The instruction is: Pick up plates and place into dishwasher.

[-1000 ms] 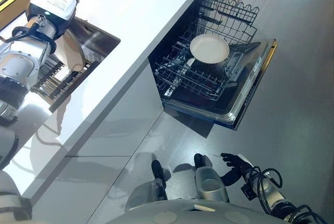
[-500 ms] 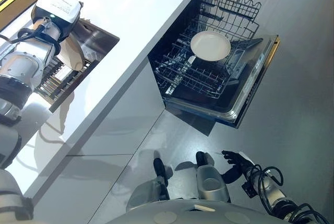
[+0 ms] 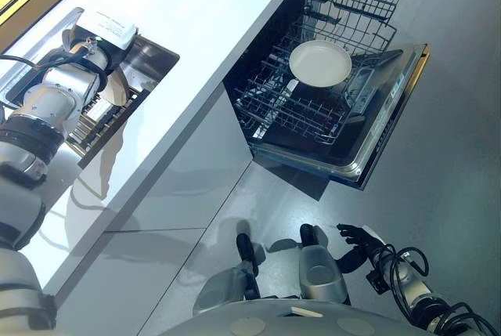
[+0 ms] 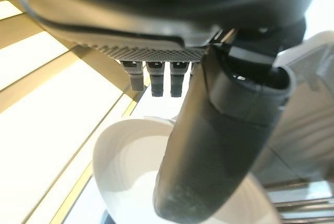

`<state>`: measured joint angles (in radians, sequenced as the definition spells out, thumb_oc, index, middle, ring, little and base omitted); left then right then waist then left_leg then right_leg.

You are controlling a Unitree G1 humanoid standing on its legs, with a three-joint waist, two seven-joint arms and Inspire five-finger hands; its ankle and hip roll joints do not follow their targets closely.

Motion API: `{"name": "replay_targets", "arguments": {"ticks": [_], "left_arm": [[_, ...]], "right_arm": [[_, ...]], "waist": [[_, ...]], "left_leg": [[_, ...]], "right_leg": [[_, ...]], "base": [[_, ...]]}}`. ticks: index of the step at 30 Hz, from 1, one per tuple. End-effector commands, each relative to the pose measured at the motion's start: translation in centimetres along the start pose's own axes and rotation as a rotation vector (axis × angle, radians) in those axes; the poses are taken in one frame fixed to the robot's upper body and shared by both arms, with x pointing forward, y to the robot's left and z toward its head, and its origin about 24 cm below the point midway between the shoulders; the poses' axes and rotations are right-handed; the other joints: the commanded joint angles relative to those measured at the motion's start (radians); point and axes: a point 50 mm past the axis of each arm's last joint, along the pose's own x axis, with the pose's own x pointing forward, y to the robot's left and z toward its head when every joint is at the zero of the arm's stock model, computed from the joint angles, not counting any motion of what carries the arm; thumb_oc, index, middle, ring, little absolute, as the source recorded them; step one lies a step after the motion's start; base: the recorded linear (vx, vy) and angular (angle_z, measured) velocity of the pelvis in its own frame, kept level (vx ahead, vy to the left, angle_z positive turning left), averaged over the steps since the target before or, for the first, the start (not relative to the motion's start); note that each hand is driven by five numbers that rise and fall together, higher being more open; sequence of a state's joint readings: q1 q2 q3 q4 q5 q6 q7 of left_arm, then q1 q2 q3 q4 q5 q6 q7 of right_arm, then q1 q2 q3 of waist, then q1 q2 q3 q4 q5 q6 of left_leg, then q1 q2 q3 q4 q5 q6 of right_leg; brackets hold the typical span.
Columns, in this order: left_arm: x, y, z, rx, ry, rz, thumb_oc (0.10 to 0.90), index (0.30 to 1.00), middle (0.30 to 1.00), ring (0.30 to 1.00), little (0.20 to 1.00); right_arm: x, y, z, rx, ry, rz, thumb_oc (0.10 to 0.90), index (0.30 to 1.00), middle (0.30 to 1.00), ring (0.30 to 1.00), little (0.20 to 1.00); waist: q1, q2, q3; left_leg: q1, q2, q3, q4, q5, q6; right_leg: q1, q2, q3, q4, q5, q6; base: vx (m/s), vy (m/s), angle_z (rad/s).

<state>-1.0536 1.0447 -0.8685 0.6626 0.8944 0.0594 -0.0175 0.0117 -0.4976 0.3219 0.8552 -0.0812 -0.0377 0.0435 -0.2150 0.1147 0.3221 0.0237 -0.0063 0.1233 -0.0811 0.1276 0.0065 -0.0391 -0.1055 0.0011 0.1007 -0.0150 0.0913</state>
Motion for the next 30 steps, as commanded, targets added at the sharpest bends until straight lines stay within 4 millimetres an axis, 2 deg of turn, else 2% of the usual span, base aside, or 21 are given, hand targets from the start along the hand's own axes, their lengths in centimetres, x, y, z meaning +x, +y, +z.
{"name": "replay_targets", "arguments": {"ticks": [1, 13, 21, 22, 24, 25, 30], "left_arm": [[0.2, 3.5, -5.0, -0.015, 0.202, 0.078, 0.8, 0.9, 0.9, 0.9, 0.9], [0.7, 2.8, -4.6, 0.001, 0.208, -0.045, 0.8, 0.9, 0.9, 0.9, 0.9], [0.5, 1.6, -5.4, 0.019, 0.253, -0.146, 0.8, 0.9, 0.9, 0.9, 0.9], [0.5, 1.4, -5.4, 0.015, 0.25, -0.159, 0.504, 0.646, 0.646, 0.646, 0.604], [0.5, 1.1, -5.3, 0.007, 0.249, -0.174, 0.342, 0.507, 0.507, 0.507, 0.442], [0.5, 1.0, -5.3, -0.003, 0.249, -0.185, 0.1, 0.3, 0.3, 0.3, 0.2], [0.4, 0.5, -5.4, -0.02, 0.26, -0.197, 0.1, 0.3, 0.3, 0.3, 0.2]], "right_arm": [[-0.6, -1.4, 0.4, -0.03, -0.054, -0.049, 0.8, 0.9, 0.9, 0.9, 0.9], [-0.5, -1.0, 0.8, -0.043, -0.066, -0.047, 0.8, 0.9, 0.9, 0.9, 0.9], [-0.5, -1.1, 1.0, -0.05, -0.076, -0.046, 0.8, 0.9, 0.9, 0.9, 0.9], [-0.4, -1.1, 1.1, -0.052, -0.076, -0.043, 0.8, 0.9, 0.9, 0.9, 0.9], [-0.4, -1.1, 1.1, -0.053, -0.076, -0.042, 0.8, 0.9, 0.9, 0.9, 0.9], [-0.4, -1.0, 1.1, -0.053, -0.076, -0.042, 0.8, 0.9, 0.9, 0.9, 0.9], [-0.4, -0.9, 1.0, -0.053, -0.076, -0.042, 0.8, 0.9, 0.9, 0.9, 0.9]], "waist": [[-0.006, 0.016, -0.057], [-0.018, 0.016, -0.049], [-0.021, 0.015, -0.046], [-0.02, 0.014, -0.046], [-0.021, 0.014, -0.047], [-0.021, 0.014, -0.048], [-0.023, 0.01, -0.047]], "left_leg": [[0.001, -0.108, 0.005, 0.104, -0.189, 0.054], [-0.016, -0.107, 0.005, 0.114, -0.186, 0.055], [-0.025, -0.106, 0.006, 0.119, -0.187, 0.055], [-0.025, -0.105, 0.006, 0.12, -0.188, 0.056], [-0.024, -0.105, 0.007, 0.119, -0.188, 0.056], [-0.024, -0.105, 0.007, 0.119, -0.188, 0.056], [-0.025, -0.105, 0.007, 0.122, -0.19, 0.057]], "right_leg": [[-0.109, 0.04, -0.003, 0.031, 0.05, 0.043], [-0.142, 0.037, 0.004, 0.047, 0.056, 0.044], [-0.157, 0.037, 0.005, 0.052, 0.06, 0.044], [-0.158, 0.037, 0.004, 0.053, 0.061, 0.044], [-0.158, 0.036, 0.003, 0.052, 0.061, 0.044], [-0.158, 0.036, 0.002, 0.053, 0.06, 0.044], [-0.167, 0.037, 0.001, 0.06, 0.064, 0.044]], "base": [[0.0, -0.003, 0.14], [0.0, -0.001, 0.01], [0.0, 0.0, 0.0], [0.0, 0.0, 0.0], [0.0, 0.0, 0.0], [0.0, 0.0, 0.0], [0.0, 0.0, 0.0]]}}
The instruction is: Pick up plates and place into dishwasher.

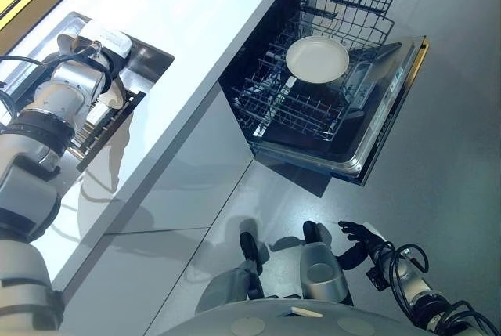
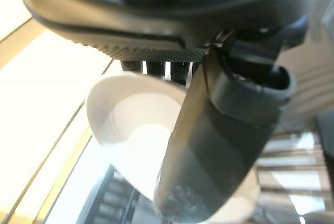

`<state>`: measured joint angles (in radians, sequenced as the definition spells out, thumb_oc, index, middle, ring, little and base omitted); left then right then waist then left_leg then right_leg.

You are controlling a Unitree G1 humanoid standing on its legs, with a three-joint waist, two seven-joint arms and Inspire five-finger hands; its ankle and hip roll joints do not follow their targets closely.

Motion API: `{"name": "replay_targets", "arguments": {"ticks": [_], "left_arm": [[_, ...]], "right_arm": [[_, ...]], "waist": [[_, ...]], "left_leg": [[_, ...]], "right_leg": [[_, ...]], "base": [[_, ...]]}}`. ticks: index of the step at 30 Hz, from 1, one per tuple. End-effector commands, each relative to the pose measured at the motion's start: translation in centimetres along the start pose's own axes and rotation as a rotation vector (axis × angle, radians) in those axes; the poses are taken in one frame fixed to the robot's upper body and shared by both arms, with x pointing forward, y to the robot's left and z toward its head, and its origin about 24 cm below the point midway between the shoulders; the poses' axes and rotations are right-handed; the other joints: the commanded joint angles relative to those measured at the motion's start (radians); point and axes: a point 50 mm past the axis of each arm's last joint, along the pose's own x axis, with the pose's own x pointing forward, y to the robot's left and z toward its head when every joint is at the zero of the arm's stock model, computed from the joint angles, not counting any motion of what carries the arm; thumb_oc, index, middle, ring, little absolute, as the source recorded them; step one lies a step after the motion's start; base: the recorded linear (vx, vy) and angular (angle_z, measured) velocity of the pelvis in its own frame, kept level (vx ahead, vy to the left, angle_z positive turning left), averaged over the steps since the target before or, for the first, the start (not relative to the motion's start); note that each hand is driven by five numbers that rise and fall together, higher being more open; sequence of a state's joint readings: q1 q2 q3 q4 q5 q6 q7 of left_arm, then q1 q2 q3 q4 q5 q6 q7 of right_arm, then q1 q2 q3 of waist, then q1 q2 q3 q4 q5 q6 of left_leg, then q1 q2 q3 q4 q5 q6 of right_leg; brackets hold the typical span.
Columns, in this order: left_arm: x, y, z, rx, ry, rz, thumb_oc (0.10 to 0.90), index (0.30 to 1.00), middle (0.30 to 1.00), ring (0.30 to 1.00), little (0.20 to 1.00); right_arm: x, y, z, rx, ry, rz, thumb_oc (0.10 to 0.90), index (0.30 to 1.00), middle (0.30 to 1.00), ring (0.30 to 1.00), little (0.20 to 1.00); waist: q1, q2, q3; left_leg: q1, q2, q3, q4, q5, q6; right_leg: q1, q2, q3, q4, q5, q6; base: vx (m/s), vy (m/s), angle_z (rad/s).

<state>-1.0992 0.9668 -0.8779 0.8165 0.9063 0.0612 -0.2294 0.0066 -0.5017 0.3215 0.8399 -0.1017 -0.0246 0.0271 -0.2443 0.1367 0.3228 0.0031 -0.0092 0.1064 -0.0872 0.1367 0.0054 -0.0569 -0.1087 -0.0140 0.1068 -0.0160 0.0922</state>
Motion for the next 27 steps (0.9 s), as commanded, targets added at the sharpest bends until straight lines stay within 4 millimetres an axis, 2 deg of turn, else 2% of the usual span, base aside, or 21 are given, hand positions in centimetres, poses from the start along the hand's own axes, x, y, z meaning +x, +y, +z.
{"name": "replay_targets", "arguments": {"ticks": [1, 17, 21, 27], "left_arm": [[-0.7, 2.2, -5.6, -0.023, 0.218, 0.082, 0.1, 0.3, 0.3, 0.3, 0.2], [-1.6, 3.3, -7.1, 0.013, 0.27, 0.295, 0.1, 0.3, 0.3, 0.3, 0.2], [-2.1, 3.6, -8.4, -0.079, 0.318, 0.337, 0.1, 0.3, 0.3, 0.3, 0.2], [-3.7, 4.7, -11.4, -0.3, 0.383, 0.487, 0.1, 0.3, 0.3, 0.3, 0.2]], "right_arm": [[-0.5, -0.6, 0.7, -0.029, -0.072, -0.019, 0.8, 0.9, 0.9, 0.9, 0.9], [-0.6, 0.1, 0.4, -0.017, -0.078, -0.003, 0.8, 0.9, 0.9, 0.9, 0.9], [-0.7, 0.5, 0.2, -0.005, -0.075, 0.0, 0.8, 0.9, 0.9, 0.9, 0.9], [-0.9, 1.2, -0.3, 0.047, -0.054, -0.011, 0.8, 0.9, 0.9, 0.9, 0.9]], "waist": [[0.006, -0.013, -0.049], [0.023, -0.027, -0.077], [0.032, -0.031, -0.095], [0.058, -0.043, -0.139]], "left_leg": [[-0.005, -0.102, 0.024, 0.129, -0.2, 0.059], [0.017, -0.099, 0.022, 0.114, -0.209, 0.057], [0.031, -0.099, 0.021, 0.103, -0.21, 0.055], [0.054, -0.09, 0.019, 0.094, -0.214, 0.049]], "right_leg": [[-0.151, 0.04, 0.016, 0.055, 0.065, 0.043], [-0.128, 0.042, 0.001, 0.037, 0.063, 0.045], [-0.105, 0.043, -0.008, 0.019, 0.06, 0.047], [-0.048, 0.053, -0.024, -0.018, 0.051, 0.04]], "base": [[0.0, 0.0, 0.0], [0.0, -0.009, 0.03], [-0.02, -0.034, 0.06], [-0.04, -0.078, 0.07]]}}
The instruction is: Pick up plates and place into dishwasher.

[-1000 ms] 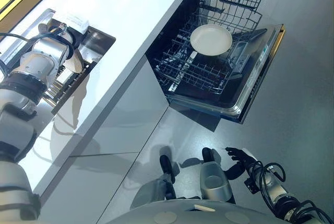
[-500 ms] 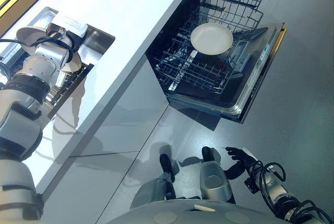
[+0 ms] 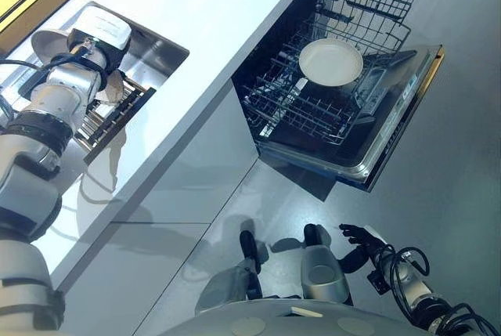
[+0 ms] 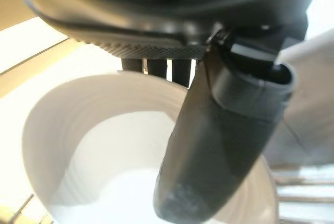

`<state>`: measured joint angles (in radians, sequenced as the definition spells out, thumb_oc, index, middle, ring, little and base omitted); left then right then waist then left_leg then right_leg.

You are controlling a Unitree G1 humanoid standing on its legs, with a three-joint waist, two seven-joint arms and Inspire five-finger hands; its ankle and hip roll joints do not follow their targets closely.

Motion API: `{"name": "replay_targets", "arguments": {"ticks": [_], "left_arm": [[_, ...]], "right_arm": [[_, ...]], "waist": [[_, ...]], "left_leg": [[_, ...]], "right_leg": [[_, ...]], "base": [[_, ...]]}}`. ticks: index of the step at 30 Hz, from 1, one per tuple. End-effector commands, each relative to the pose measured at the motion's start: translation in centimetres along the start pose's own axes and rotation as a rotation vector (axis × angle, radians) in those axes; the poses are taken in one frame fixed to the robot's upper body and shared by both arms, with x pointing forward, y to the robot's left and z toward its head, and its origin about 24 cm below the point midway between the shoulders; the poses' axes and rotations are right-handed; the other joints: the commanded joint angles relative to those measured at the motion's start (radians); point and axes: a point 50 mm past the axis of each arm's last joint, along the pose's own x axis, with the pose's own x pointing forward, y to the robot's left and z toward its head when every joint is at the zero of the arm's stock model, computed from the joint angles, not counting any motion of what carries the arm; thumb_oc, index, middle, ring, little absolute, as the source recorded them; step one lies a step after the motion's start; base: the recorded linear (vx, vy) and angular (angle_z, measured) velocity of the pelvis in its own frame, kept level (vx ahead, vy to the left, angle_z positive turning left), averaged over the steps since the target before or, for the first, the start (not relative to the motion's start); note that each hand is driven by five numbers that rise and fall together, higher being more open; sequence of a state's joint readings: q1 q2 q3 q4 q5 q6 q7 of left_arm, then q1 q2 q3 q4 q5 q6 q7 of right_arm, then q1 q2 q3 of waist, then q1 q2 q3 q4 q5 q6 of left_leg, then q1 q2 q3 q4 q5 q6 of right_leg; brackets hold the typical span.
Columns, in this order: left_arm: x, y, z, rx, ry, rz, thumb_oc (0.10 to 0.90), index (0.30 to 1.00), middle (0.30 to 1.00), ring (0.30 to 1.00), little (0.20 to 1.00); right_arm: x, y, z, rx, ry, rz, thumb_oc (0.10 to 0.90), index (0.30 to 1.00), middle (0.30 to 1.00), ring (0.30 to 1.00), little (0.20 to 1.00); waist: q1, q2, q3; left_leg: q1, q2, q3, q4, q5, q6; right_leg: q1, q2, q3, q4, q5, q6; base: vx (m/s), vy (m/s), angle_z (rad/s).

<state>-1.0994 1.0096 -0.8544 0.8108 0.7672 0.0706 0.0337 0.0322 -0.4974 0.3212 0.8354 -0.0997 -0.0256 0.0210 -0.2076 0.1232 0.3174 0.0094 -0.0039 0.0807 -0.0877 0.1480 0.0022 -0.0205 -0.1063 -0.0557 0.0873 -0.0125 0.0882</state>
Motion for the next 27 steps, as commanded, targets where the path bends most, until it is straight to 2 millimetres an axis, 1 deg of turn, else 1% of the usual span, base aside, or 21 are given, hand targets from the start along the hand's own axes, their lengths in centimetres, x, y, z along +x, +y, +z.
{"name": "replay_targets", "arguments": {"ticks": [1, 4, 5, 6, 7, 8, 11, 13, 14, 15, 17, 18, 20, 22, 23, 25, 26, 27], "left_arm": [[-1.8, 5.7, -9.3, -0.159, 0.339, 0.282, 0.1, 0.3, 0.3, 0.3, 0.2], [-2.4, 6.9, -9.5, -0.33, 0.304, 0.391, 0.1, 0.3, 0.3, 0.3, 0.2], [-2.5, 6.9, -9.5, -0.371, 0.293, 0.406, 0.1, 0.3, 0.3, 0.3, 0.2], [-2.7, 7.2, -9.2, -0.471, 0.26, 0.437, 0.1, 0.3, 0.3, 0.3, 0.2], [-2.8, 7.4, -8.7, -0.648, 0.21, 0.455, 0.1, 0.3, 0.3, 0.3, 0.2], [-2.8, 7.5, -8.3, -0.703, 0.187, 0.452, 0.1, 0.3, 0.3, 0.3, 0.2], [-3.1, 7.6, -7.1, -0.885, 0.091, 0.482, 0.1, 0.3, 0.3, 0.3, 0.2], [-3.6, 8.6, -6.0, -1.011, -0.001, 0.522, 0.1, 0.3, 0.3, 0.3, 0.2], [-3.9, 8.7, -5.7, -1.057, -0.033, 0.538, 0.1, 0.3, 0.3, 0.3, 0.2], [-4.5, 9.4, -5.1, -1.112, -0.088, 0.571, 0.1, 0.3, 0.3, 0.3, 0.2], [-5.4, 9.7, -4.8, -1.204, -0.166, 0.611, 0.1, 0.3, 0.3, 0.3, 0.2], [-5.9, 10.0, -4.5, -1.246, -0.208, 0.629, 0.1, 0.3, 0.3, 0.3, 0.2], [-6.8, 10.0, -4.2, -1.313, -0.276, 0.656, 0.1, 0.3, 0.3, 0.3, 0.2], [-7.8, 10.2, -3.3, -1.373, -0.375, 0.661, 0.1, 0.3, 0.3, 0.3, 0.2], [-8.0, 10.2, -3.1, -1.388, -0.397, 0.664, 0.1, 0.3, 0.3, 0.3, 0.2], [-8.5, 10.3, -2.1, -1.444, -0.486, 0.645, 0.1, 0.3, 0.3, 0.3, 0.2], [-8.7, 10.3, -1.7, -1.47, -0.518, 0.636, 0.1, 0.3, 0.3, 0.3, 0.2], [-9.0, 10.3, -0.8, -1.505, -0.574, 0.614, 0.1, 0.3, 0.3, 0.3, 0.2]], "right_arm": [[-0.6, 0.8, 0.1, 0.047, -0.062, -0.02, 0.8, 0.9, 0.9, 0.9, 0.9], [-0.7, 1.1, -0.7, 0.094, -0.027, -0.043, 0.8, 0.9, 0.9, 0.9, 0.9], [-0.8, 1.1, -0.9, 0.105, -0.016, -0.047, 0.8, 0.9, 0.9, 0.9, 0.9], [-0.8, 1.2, -1.5, 0.153, 0.013, -0.068, 0.8, 0.9, 0.9, 0.9, 0.9], [-0.9, 1.1, -2.3, 0.216, 0.055, -0.103, 0.8, 0.9, 0.9, 0.9, 0.9], [-0.9, 1.1, -2.6, 0.25, 0.072, -0.119, 0.8, 0.9, 0.9, 0.9, 0.9], [-1.1, -0.2, -4.1, 0.401, 0.145, -0.241, 0.8, 0.9, 0.9, 0.9, 0.9], [-1.4, -2.2, -4.8, 0.531, 0.184, -0.385, 0.8, 0.9, 0.9, 0.9, 0.9], [-1.5, -3.0, -5.0, 0.575, 0.194, -0.445, 0.8, 0.9, 0.9, 0.9, 0.9], [-1.9, -4.6, -5.3, 0.655, 0.209, -0.539, 0.8, 0.9, 0.9, 0.9, 0.9], [-2.6, -6.5, -6.2, 0.734, 0.232, -0.669, 0.8, 0.9, 0.9, 0.9, 0.9], [-3.1, -7.7, -6.6, 0.759, 0.247, -0.738, 0.8, 0.9, 0.9, 0.9, 0.9], [-4.1, -9.6, -7.3, 0.768, 0.27, -0.877, 0.8, 0.9, 0.9, 0.9, 0.9], [-5.6, -12.5, -7.6, 0.821, 0.28, -1.065, 0.8, 0.9, 0.9, 0.9, 0.9], [-5.9, -13.2, -7.5, 0.834, 0.271, -1.109, 0.8, 0.9, 0.9, 0.9, 0.9], [-7.2, -16.5, -6.1, 0.872, 0.183, -1.28, 0.8, 0.9, 0.9, 0.9, 0.9], [-7.8, -17.5, -5.3, 0.868, 0.12, -1.35, 0.8, 0.9, 0.9, 0.9, 0.9], [-8.8, -19.5, -2.8, 0.857, -0.028, -1.455, 0.8, 0.9, 0.9, 0.9, 0.9]], "waist": [[0.026, -0.032, -0.142], [0.048, -0.041, -0.167], [0.051, -0.042, -0.171], [0.059, -0.046, -0.177], [0.07, -0.053, -0.186], [0.076, -0.056, -0.191], [0.091, -0.065, -0.208], [0.103, -0.075, -0.221], [0.106, -0.076, -0.224], [0.112, -0.081, -0.229], [0.116, -0.082, -0.235], [0.118, -0.086, -0.238], [0.123, -0.085, -0.243], [0.13, -0.089, -0.247], [0.132, -0.09, -0.248], [0.139, -0.094, -0.248], [0.142, -0.093, -0.248], [0.147, -0.096, -0.248]], "left_leg": [[0.051, -0.093, 0.045, 0.093, -0.227, 0.05], [0.058, -0.086, 0.041, 0.087, -0.226, 0.044], [0.061, -0.085, 0.04, 0.085, -0.226, 0.043], [0.065, -0.082, 0.038, 0.081, -0.226, 0.041], [0.074, -0.079, 0.034, 0.075, -0.225, 0.039], [0.076, -0.077, 0.032, 0.072, -0.225, 0.037], [0.09, -0.068, 0.025, 0.057, -0.221, 0.03], [0.1, -0.06, 0.019, 0.047, -0.219, 0.027], [0.105, -0.057, 0.017, 0.043, -0.219, 0.026], [0.108, -0.052, 0.012, 0.038, -0.217, 0.025], [0.115, -0.048, 0.008, 0.032, -0.217, 0.024], [0.118, -0.046, 0.005, 0.029, -0.216, 0.023], [0.126, -0.044, 0.003, 0.022, -0.215, 0.023], [0.133, -0.041, -0.005, 0.017, -0.213, 0.022], [0.134, -0.041, -0.006, 0.016, -0.213, 0.022], [0.138, -0.04, -0.014, 0.014, -0.211, 0.021], [0.14, -0.041, -0.017, 0.012, -0.209, 0.02], [0.141, -0.041, -0.023, 0.011, -0.207, 0.02]], "right_leg": [[-0.074, 0.053, 0.018, -0.006, 0.046, 0.042], [-0.039, 0.062, 0.013, -0.03, 0.036, 0.033], [-0.032, 0.063, 0.012, -0.036, 0.035, 0.032], [-0.019, 0.066, 0.009, -0.044, 0.032, 0.029], [-0.002, 0.072, 0.006, -0.058, 0.029, 0.024], [0.004, 0.075, 0.004, -0.062, 0.027, 0.021], [0.028, 0.086, 0.0, -0.077, 0.021, 0.014], [0.042, 0.093, -0.001, -0.076, 0.01, 0.006], [0.046, 0.096, 0.0, -0.073, 0.005, 0.003], [0.049, 0.099, 0.001, -0.067, -0.003, -0.001], [0.054, 0.101, 0.004, -0.058, -0.013, -0.005], [0.058, 0.103, 0.006, -0.055, -0.017, -0.008], [0.065, 0.106, 0.009, -0.053, -0.022, -0.011], [0.077, 0.11, 0.013, -0.053, -0.026, -0.016], [0.079, 0.11, 0.013, -0.053, -0.027, -0.016], [0.089, 0.11, 0.011, -0.053, -0.027, -0.018], [0.092, 0.111, 0.009, -0.053, -0.027, -0.019], [0.095, 0.11, 0.006, -0.053, -0.026, -0.019]], "base": [[-0.04, -0.082, 0.08], [-0.07, -0.082, 0.05], [-0.07, -0.067, 0.04], [-0.08, -0.074, 0.13], [-0.08, -0.074, 0.15], [-0.07, -0.075, 0.2], [-0.05, -0.067, 0.18], [-0.05, -0.063, 0.13], [-0.05, -0.043, 0.09], [-0.06, -0.029, 0.15], [-0.06, -0.002, 0.14], [-0.05, 0.019, 0.03], [-0.04, 0.023, -0.01], [-0.04, 0.022, 0.0], [-0.03, 0.01, 0.02], [0.0, 0.0, 0.0], [0.0, 0.0, 0.0], [0.0, 0.0, 0.0]]}}
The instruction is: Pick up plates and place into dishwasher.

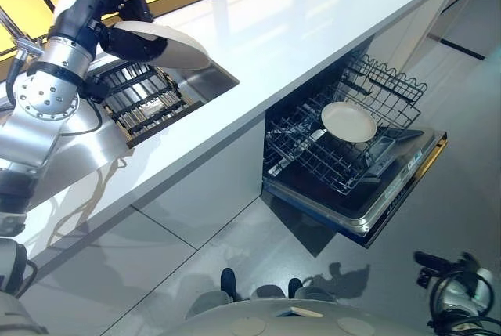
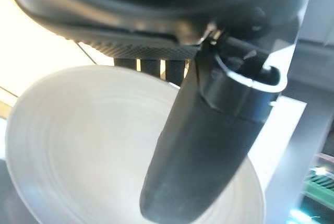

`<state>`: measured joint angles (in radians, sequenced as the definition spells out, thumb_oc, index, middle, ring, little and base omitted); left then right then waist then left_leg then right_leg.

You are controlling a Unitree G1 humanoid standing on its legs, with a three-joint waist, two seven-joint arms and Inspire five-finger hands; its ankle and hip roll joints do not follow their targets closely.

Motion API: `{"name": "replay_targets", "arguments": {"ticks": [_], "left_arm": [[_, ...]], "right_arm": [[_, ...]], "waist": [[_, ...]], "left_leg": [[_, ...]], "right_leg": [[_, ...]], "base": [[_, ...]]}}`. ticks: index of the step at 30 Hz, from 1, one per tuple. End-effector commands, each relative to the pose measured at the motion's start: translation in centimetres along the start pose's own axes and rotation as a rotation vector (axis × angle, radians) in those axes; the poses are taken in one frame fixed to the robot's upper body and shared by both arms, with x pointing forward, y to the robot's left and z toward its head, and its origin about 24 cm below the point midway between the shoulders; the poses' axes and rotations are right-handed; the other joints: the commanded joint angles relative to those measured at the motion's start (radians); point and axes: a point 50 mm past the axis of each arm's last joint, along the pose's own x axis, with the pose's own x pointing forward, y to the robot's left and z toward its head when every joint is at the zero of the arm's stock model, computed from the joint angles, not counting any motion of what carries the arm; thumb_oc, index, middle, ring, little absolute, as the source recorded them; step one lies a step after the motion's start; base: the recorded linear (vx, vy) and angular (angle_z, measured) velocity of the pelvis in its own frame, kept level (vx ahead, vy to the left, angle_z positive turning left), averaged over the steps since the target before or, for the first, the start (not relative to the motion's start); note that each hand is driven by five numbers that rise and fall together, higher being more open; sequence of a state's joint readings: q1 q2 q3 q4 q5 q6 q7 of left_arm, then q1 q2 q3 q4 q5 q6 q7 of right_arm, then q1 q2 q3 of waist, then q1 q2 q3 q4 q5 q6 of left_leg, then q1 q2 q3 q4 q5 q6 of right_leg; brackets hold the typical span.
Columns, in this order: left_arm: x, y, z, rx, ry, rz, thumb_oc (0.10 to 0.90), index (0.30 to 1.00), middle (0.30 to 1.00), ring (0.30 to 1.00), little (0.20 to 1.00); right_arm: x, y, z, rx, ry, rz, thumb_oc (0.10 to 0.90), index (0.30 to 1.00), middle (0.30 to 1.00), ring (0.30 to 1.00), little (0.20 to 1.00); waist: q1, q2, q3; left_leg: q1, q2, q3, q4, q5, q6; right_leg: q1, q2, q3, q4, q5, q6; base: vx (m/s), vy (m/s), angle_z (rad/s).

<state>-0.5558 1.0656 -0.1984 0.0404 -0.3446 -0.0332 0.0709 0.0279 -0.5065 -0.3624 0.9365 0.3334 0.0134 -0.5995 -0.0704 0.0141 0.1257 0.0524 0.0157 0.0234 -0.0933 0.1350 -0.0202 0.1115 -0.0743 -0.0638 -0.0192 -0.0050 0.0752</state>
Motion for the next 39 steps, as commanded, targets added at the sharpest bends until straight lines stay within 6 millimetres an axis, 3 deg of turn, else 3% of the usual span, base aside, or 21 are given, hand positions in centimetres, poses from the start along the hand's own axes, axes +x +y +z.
{"name": "replay_targets", "arguments": {"ticks": [1, 2, 3, 4, 5, 7, 11, 13, 19, 26, 34, 39], "left_arm": [[0.4, 3.0, 5.6, -0.176, -0.322, 0.12, 0.1, 0.3, 0.3, 0.3, 0.2], [0.1, 2.3, 5.7, -0.214, -0.333, 0.089, 0.1, 0.3, 0.3, 0.3, 0.2], [-0.5, 1.2, 5.7, -0.262, -0.34, 0.04, 0.1, 0.3, 0.3, 0.3, 0.2], [-0.9, 0.6, 5.5, -0.293, -0.341, 0.004, 0.1, 0.3, 0.3, 0.3, 0.2], [-1.0, 0.3, 5.5, -0.313, -0.341, -0.017, 0.1, 0.3, 0.3, 0.3, 0.2], [-1.4, -1.3, 5.1, -0.375, -0.337, -0.089, 0.1, 0.3, 0.3, 0.3, 0.2], [-1.7, -2.7, 4.1, -0.435, -0.295, -0.113, 0.1, 0.3, 0.3, 0.3, 0.2], [-2.5, -4.0, 2.2, -0.497, -0.235, -0.104, 0.1, 0.3, 0.3, 0.3, 0.2], [-4.3, -6.0, 1.2, -0.491, -0.199, -0.111, 0.1, 0.3, 0.3, 0.3, 0.2], [-3.3, -5.9, 2.0, -0.397, -0.224, -0.076, 0.1, 0.3, 0.3, 0.3, 0.2], [-3.3, -5.9, 1.4, -0.402, -0.19, -0.046, 0.1, 0.3, 0.3, 0.3, 0.2], [-3.0, -7.3, 1.7, -0.437, -0.191, -0.074, 0.1, 0.3, 0.3, 0.3, 0.2]], "right_arm": [[-0.8, -2.8, 13.3, 0.305, -0.545, -0.21, 0.8, 0.9, 0.9, 0.9, 0.9], [-2.2, -2.8, 15.7, 0.358, -0.651, -0.19, 0.8, 0.9, 0.9, 0.9, 0.9], [-5.4, -2.5, 19.3, 0.417, -0.838, -0.148, 0.8, 0.9, 0.9, 0.9, 0.9], [-7.8, -2.3, 21.2, 0.46, -0.98, -0.085, 0.8, 0.9, 0.9, 0.9, 0.9], [-8.8, -2.2, 21.8, 0.478, -1.05, -0.028, 0.8, 0.9, 0.9, 0.9, 0.9], [-14.6, -0.6, 24.2, 0.468, -1.332, 0.221, 0.8, 0.9, 0.9, 0.9, 0.9], [-20.6, 1.4, 25.3, 0.247, -1.608, 0.603, 0.8, 0.9, 0.9, 0.9, 0.9], [-22.9, 2.7, 24.5, 0.086, -1.701, 0.816, 0.8, 0.9, 0.9, 0.9, 0.9], [-25.9, 3.2, 23.3, -0.052, -1.792, 1.024, 0.8, 0.9, 0.9, 0.9, 0.9], [-28.6, 3.3, 23.9, -0.002, -1.873, 1.108, 0.8, 0.9, 0.9, 0.9, 0.9], [-30.1, 3.7, 23.0, 0.049, -1.825, 1.3, 0.8, 0.9, 0.9, 0.9, 0.9], [-31.4, 5.4, 22.0, 0.062, -1.746, 1.468, 0.8, 0.9, 0.9, 0.9, 0.9]], "waist": [[0.012, 0.013, -0.055], [0.015, 0.011, -0.055], [0.018, 0.011, -0.053], [0.02, 0.012, -0.053], [0.02, 0.013, -0.057], [0.024, 0.011, -0.062], [0.028, 0.004, -0.072], [0.035, -0.003, -0.082], [0.047, -0.009, -0.084], [0.057, -0.01, -0.091], [0.058, -0.007, -0.097], [0.065, -0.008, -0.098]], "left_leg": [[0.098, -0.061, 0.029, 0.017, -0.192, 0.043], [0.097, -0.063, 0.023, 0.016, -0.19, 0.044], [0.09, -0.065, 0.02, 0.019, -0.177, 0.046], [0.088, -0.067, 0.017, 0.019, -0.174, 0.047], [0.093, -0.068, 0.012, 0.015, -0.18, 0.048], [0.09, -0.069, 0.014, 0.016, -0.178, 0.049], [0.087, -0.072, 0.021, 0.015, -0.173, 0.045], [0.083, -0.071, 0.028, 0.015, -0.171, 0.043], [0.081, -0.069, 0.035, 0.012, -0.162, 0.04], [0.074, -0.071, 0.037, 0.011, -0.154, 0.037], [0.07, -0.072, 0.035, 0.01, -0.153, 0.036], [0.069, -0.073, 0.035, 0.013, -0.15, 0.036]], "right_leg": [[-0.034, 0.078, 0.012, 0.052, -0.032, -0.007], [-0.032, 0.077, 0.012, 0.05, -0.03, -0.006], [-0.036, 0.075, 0.007, 0.049, -0.016, -0.007], [-0.036, 0.073, 0.006, 0.048, -0.014, -0.005], [-0.032, 0.073, 0.007, 0.046, -0.021, -0.003], [-0.03, 0.069, 0.001, 0.04, -0.019, -0.001], [-0.028, 0.066, -0.004, 0.023, -0.013, 0.0], [-0.023, 0.064, -0.007, 0.006, -0.008, -0.003], [-0.013, 0.058, -0.024, -0.012, 0.003, -0.004], [-0.011, 0.054, -0.039, -0.015, 0.009, -0.005], [-0.012, 0.054, -0.038, -0.019, 0.01, -0.002], [-0.009, 0.054, -0.041, -0.022, 0.011, -0.005]], "base": [[-0.03, -0.019, -0.06], [-0.08, -0.021, -0.06], [-0.08, -0.015, -0.06], [-0.05, -0.006, -0.04], [0.0, 0.0, 0.0], [-0.03, -0.002, 0.02], [-0.04, -0.01, 0.0], [-0.02, 0.002, 0.0], [-0.02, 0.002, 0.03], [0.0, -0.001, 0.07], [0.0, 0.0, 0.01], [0.0, 0.0, 0.0]]}}
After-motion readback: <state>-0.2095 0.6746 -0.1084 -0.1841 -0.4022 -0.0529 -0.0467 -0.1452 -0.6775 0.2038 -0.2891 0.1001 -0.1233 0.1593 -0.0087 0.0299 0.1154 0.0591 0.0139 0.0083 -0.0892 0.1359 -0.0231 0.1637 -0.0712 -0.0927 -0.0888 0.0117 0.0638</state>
